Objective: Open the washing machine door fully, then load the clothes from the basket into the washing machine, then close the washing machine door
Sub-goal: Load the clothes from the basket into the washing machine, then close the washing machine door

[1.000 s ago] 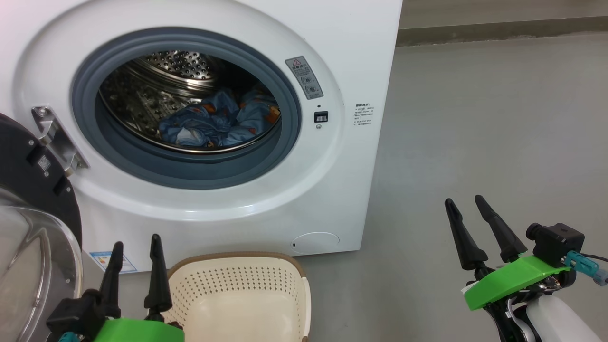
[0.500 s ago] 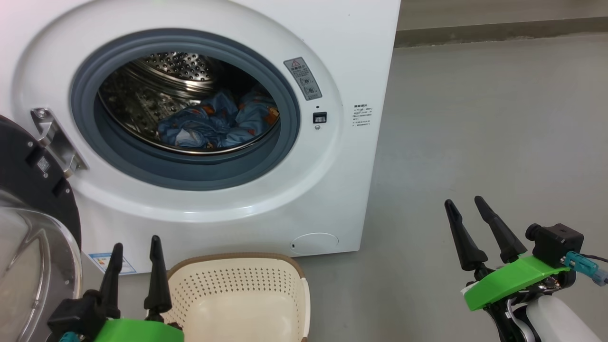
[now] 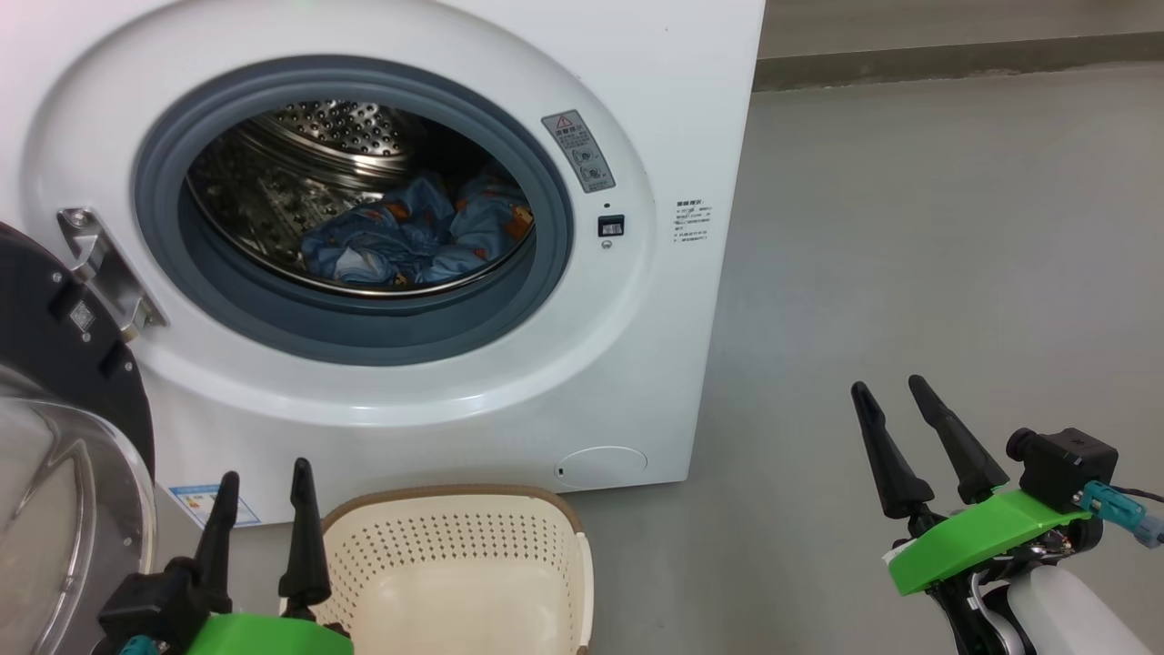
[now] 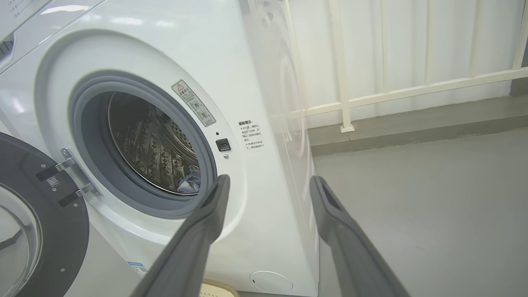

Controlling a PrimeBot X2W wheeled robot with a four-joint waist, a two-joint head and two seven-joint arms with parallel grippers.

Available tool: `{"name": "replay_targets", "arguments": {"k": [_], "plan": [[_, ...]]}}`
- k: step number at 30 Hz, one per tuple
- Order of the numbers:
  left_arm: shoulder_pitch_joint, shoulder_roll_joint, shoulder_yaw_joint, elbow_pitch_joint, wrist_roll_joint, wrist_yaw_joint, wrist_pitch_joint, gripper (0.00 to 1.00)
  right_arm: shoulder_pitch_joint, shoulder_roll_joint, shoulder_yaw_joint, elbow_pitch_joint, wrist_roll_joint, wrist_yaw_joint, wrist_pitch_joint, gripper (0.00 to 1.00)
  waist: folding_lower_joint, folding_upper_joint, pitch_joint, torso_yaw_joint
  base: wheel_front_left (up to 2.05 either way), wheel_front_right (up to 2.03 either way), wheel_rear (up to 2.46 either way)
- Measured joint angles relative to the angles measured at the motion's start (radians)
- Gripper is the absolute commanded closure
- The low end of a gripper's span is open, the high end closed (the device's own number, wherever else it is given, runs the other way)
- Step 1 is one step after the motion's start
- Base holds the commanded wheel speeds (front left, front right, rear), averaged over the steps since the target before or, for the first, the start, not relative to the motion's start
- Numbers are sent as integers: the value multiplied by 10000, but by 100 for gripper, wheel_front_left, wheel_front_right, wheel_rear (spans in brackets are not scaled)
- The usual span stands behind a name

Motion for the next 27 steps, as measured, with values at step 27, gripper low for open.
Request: {"name": "replay_targets", "arguments": {"k": [27], "plan": [[0,88,-82,54,-125,4,-29,0,-1,4,2,19,4,0,0,0,0,0,-16,-28,-48,48,0]]}}
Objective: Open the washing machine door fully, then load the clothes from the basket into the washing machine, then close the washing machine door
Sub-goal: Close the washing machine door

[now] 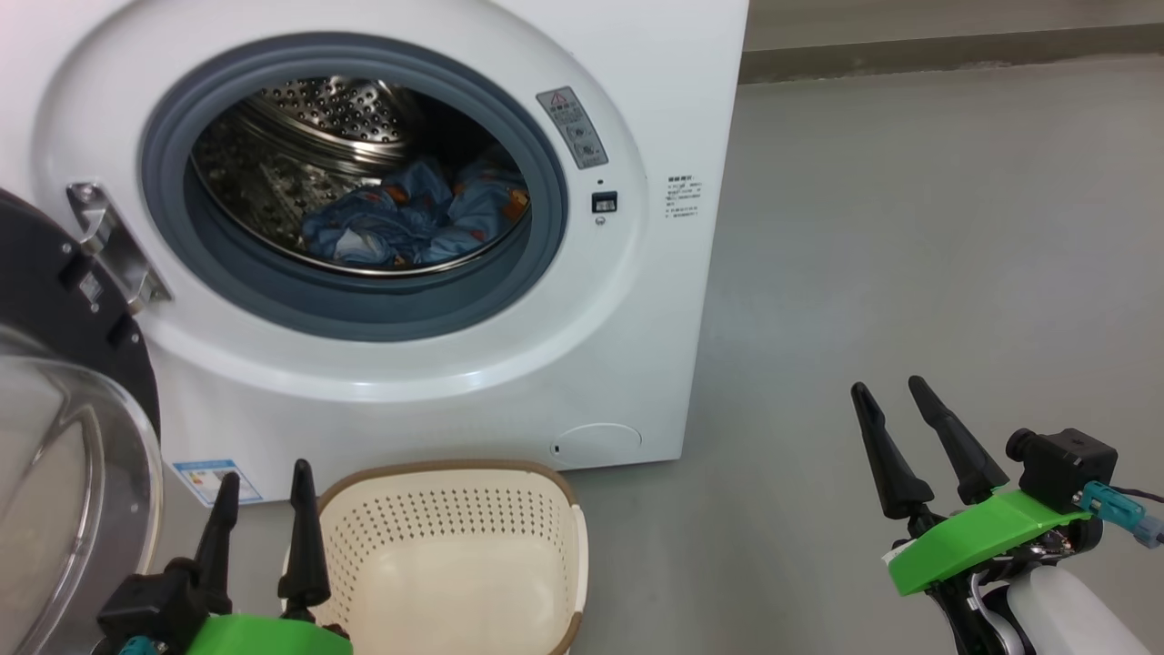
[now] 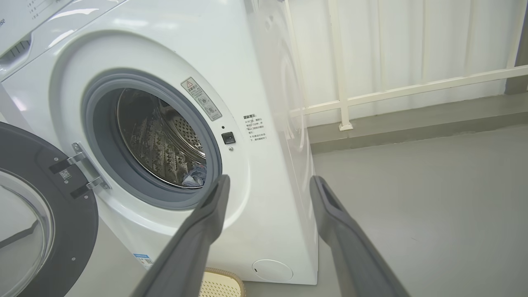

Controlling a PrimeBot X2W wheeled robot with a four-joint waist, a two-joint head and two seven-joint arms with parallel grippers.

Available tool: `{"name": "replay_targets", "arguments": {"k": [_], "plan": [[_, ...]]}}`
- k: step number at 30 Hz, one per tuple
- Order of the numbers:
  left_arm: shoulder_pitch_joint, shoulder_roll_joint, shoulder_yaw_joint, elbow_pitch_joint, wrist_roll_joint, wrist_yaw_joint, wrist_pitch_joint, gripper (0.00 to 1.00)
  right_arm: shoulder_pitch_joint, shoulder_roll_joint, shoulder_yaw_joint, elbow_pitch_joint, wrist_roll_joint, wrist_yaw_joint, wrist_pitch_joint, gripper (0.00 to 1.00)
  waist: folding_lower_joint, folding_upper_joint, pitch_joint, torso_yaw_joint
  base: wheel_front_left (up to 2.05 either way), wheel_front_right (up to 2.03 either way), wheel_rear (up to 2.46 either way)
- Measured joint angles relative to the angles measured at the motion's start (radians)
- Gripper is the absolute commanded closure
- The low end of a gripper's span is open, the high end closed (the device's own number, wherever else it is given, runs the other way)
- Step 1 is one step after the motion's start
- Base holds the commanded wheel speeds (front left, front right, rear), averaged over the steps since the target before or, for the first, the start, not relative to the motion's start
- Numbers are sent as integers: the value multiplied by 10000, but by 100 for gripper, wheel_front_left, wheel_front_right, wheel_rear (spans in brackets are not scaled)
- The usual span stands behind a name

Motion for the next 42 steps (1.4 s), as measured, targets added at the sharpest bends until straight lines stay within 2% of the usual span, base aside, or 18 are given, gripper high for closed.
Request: {"name": "replay_targets", "arguments": {"k": [9,30,42], "plan": [[12,0,-61,0,-71,2,-13,0,0,-2,2,13,12,0,0,0,0,0,-6,18,-98,98,0],[157,67,-238,-8,-161,102,-13,0,0,2,0,17,10,0,0,0,0,0,-90,103,-2,2,0],[158,222,-316,15,-171,316,-12,0,173,2,19,35,13,0,0,0,0,0,-155,854,0,0,0]]}}
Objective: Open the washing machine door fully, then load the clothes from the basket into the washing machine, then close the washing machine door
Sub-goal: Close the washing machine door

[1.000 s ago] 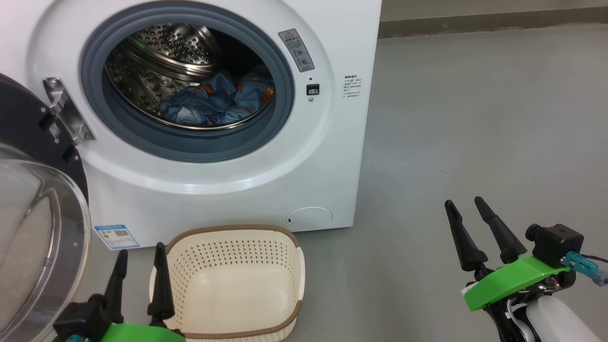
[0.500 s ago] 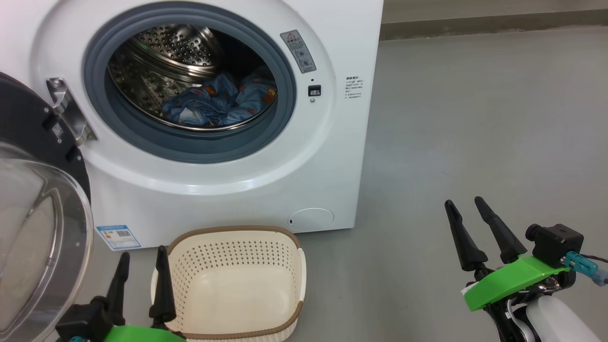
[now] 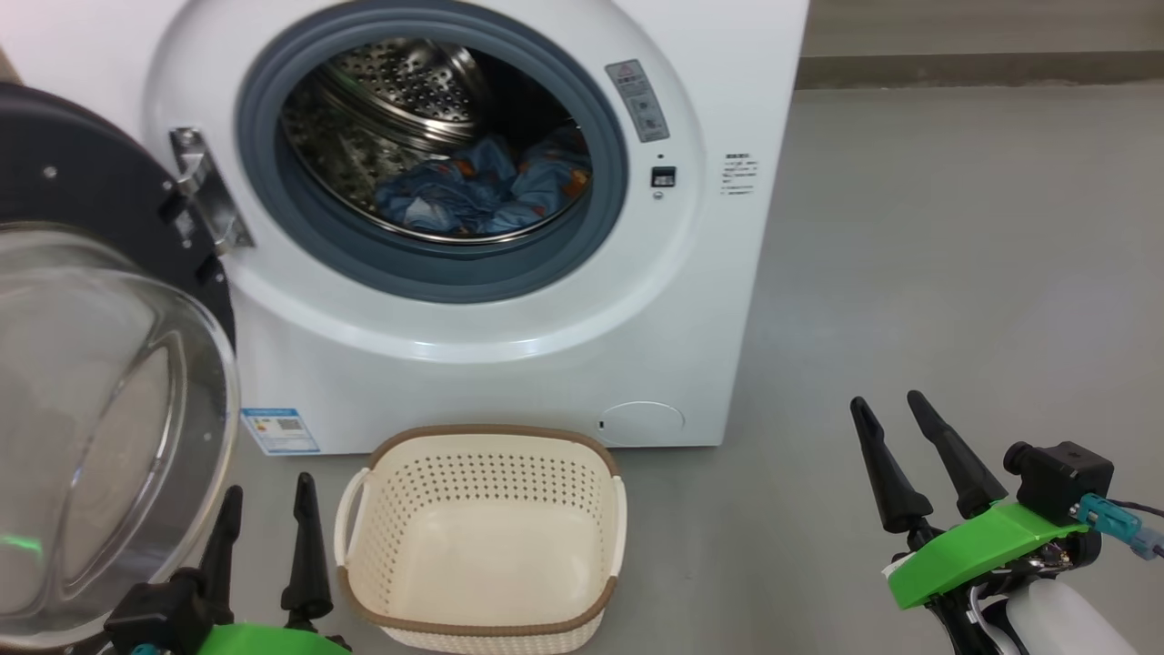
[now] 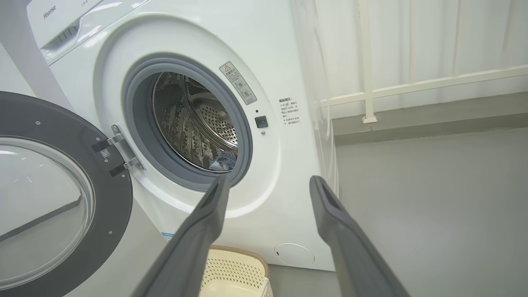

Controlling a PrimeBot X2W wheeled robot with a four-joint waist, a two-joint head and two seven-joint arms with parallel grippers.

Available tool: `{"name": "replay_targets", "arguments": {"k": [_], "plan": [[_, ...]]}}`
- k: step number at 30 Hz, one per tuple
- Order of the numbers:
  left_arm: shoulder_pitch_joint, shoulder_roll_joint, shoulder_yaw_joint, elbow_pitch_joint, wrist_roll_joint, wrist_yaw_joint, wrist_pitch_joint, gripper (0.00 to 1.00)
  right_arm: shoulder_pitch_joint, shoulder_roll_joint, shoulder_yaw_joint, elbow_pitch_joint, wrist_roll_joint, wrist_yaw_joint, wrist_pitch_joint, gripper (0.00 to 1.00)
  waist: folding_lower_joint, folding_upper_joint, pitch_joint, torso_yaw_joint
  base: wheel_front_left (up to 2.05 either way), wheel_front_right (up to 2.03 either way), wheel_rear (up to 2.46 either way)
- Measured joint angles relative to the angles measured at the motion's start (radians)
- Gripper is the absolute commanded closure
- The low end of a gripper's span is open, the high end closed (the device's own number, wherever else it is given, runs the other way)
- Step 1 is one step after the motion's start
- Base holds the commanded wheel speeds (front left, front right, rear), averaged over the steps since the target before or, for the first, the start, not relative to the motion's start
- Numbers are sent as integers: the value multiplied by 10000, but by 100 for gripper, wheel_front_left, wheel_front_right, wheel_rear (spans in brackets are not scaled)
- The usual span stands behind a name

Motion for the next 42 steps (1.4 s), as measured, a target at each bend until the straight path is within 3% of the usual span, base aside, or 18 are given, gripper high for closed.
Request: {"name": "replay_targets", "arguments": {"k": [14,35,42], "plan": [[183,98,-176,-56,130,299,79,0,43,59,65,59,13,0,0,0,0,0,-146,1410,0,0,0],[262,391,-113,-253,263,756,201,0,276,376,65,65,15,0,0,0,0,0,-292,4128,0,0,0],[489,410,92,-564,268,984,184,0,190,445,617,117,81,0,2,0,0,0,-163,4715,0,0,0]]}}
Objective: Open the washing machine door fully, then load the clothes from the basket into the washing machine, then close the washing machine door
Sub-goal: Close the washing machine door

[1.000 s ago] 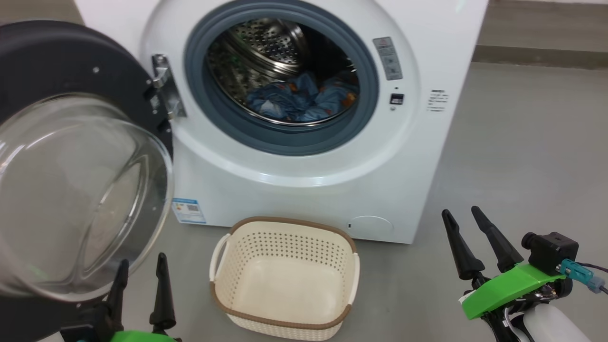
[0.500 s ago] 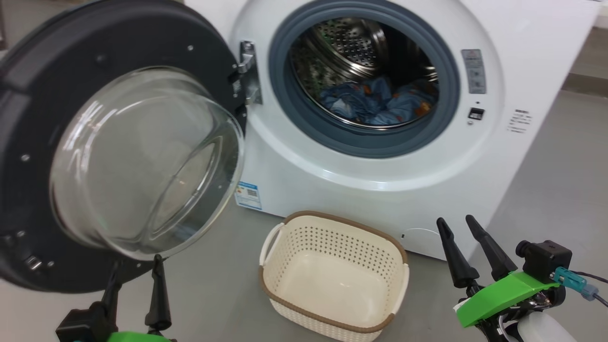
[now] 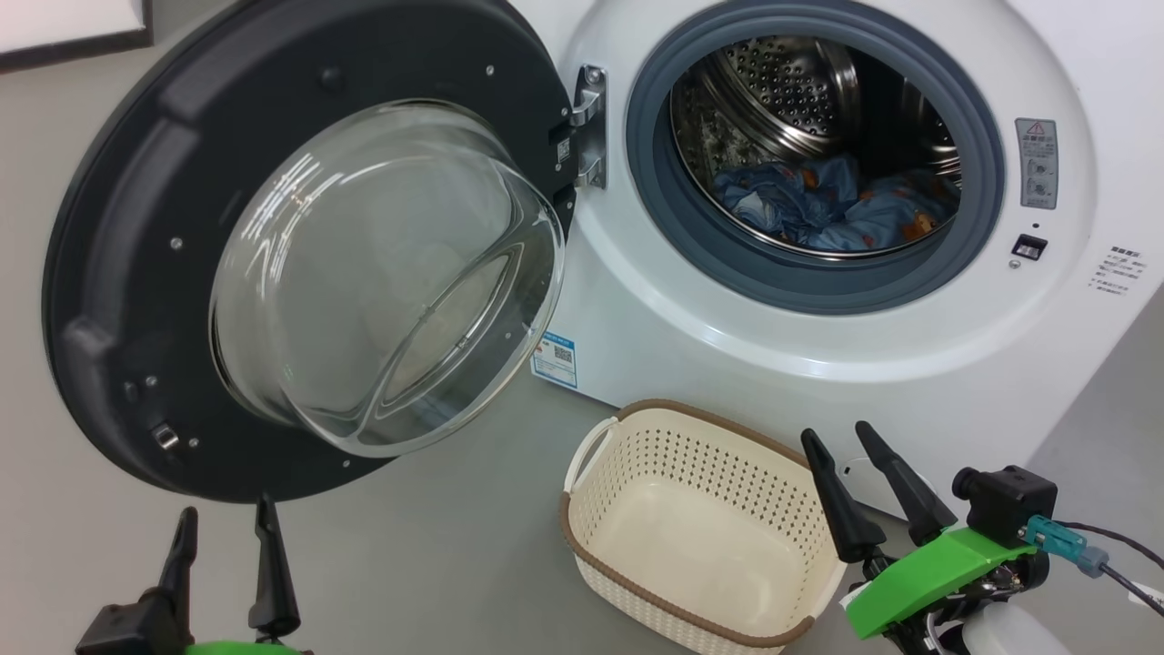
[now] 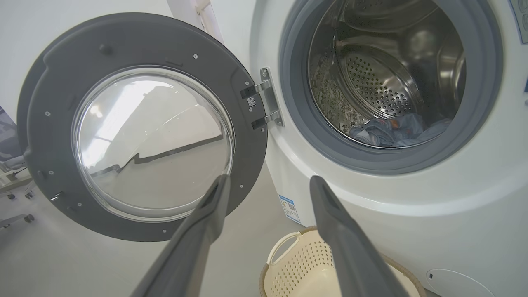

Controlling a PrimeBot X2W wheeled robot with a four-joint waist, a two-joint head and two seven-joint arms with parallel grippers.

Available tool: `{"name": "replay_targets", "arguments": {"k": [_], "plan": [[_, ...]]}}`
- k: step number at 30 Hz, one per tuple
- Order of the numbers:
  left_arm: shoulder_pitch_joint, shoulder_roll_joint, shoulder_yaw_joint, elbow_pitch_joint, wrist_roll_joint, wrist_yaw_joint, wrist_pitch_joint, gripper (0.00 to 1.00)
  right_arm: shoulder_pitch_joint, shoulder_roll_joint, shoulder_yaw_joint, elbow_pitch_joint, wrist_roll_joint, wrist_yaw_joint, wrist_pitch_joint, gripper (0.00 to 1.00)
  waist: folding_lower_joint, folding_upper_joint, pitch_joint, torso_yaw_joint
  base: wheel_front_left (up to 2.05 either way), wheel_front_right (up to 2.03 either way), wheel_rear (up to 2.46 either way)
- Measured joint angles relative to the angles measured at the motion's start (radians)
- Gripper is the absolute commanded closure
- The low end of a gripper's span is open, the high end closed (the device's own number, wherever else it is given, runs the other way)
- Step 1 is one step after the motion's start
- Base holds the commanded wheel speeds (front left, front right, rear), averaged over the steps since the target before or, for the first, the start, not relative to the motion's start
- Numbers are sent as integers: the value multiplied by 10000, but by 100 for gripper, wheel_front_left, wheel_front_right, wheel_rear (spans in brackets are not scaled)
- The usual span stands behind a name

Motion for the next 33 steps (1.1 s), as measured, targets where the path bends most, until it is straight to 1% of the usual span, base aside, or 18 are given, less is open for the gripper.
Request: {"name": "replay_targets", "arguments": {"k": [12,33], "plan": [[149,-10,94,-211,-63,198,-100,0,-413,-142,336,155,59,0,0,0,0,0,168,125,0,0,0],[159,79,21,-213,-176,198,-98,0,-411,-148,313,165,115,0,0,0,0,0,111,82,0,0,0]]}}
